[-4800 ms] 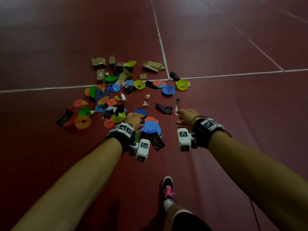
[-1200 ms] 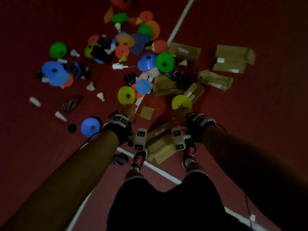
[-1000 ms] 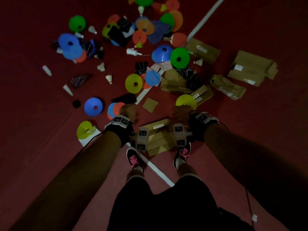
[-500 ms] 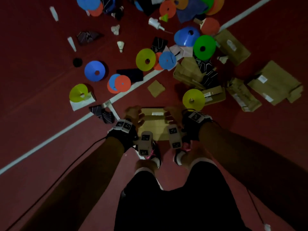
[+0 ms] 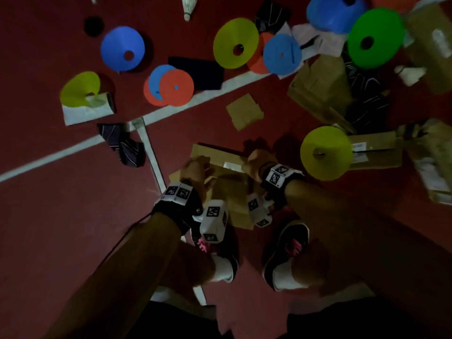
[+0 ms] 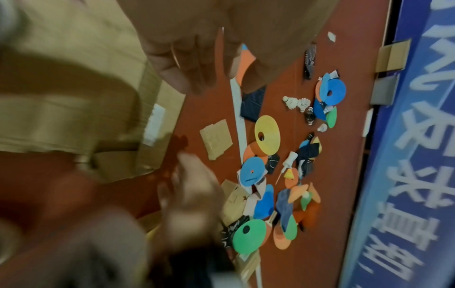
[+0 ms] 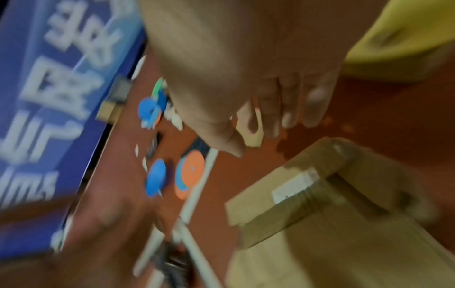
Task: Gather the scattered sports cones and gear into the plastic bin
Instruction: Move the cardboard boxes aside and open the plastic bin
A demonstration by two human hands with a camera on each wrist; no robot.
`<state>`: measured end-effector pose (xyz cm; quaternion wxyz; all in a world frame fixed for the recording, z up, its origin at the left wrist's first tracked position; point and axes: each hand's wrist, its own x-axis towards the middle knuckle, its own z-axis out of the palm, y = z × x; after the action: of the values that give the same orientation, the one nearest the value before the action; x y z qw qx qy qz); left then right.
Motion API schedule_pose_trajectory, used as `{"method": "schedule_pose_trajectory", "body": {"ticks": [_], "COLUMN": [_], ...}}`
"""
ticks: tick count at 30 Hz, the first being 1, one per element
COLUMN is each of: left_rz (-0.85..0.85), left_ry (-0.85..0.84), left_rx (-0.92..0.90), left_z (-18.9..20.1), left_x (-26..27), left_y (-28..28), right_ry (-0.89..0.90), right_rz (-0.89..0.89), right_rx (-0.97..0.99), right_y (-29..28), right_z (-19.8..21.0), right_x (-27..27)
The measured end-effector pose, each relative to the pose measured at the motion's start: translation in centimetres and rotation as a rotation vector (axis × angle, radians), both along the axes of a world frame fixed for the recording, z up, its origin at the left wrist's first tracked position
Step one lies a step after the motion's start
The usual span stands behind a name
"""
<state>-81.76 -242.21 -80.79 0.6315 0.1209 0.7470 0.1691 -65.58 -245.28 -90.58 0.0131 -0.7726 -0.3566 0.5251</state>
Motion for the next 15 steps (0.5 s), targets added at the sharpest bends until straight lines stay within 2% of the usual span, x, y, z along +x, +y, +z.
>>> {"method": "schedule_pose_trajectory", "body": {"ticks": [3, 6, 9, 11, 13, 15], "left_rz": [-0.048, -0.112, -0.151, -0.146, -0.123, -0.172], "left_ry": [-0.065, -0.058, -0.095, -0.060, -0.072, -0.090], "left_rx": [0.041, 0.088, 0.171, 0.220, 0.241, 0.281], "left_z": [-4.5, -6.5, -7.6, -7.9, -7.8, -7.7], "left_x": [0.1, 0.4, 0.4, 1.0, 1.9, 2.7], "left_y": [1.5, 3.0, 4.3, 5.4, 6.1, 6.2], "right_ry": [-0.091, -0.167, -0.210, -0.242, -0.276, -0.245], "right_rz": [0.116, 0.157, 0.285, 0.356, 0.456, 0.447], "right_rx": [0.046, 0.198, 0.044, -0.072, -0.088, -0.043], "right_y": [1.0, 0.2, -0.7, -1.0, -1.0, 0.1], "right_z": [-5.1, -10.4, -15.4, -16.3, -15.5, -13.6], "right_x": [-1.2, -1.2, -1.7, -2.0, -1.9, -0.9]}}
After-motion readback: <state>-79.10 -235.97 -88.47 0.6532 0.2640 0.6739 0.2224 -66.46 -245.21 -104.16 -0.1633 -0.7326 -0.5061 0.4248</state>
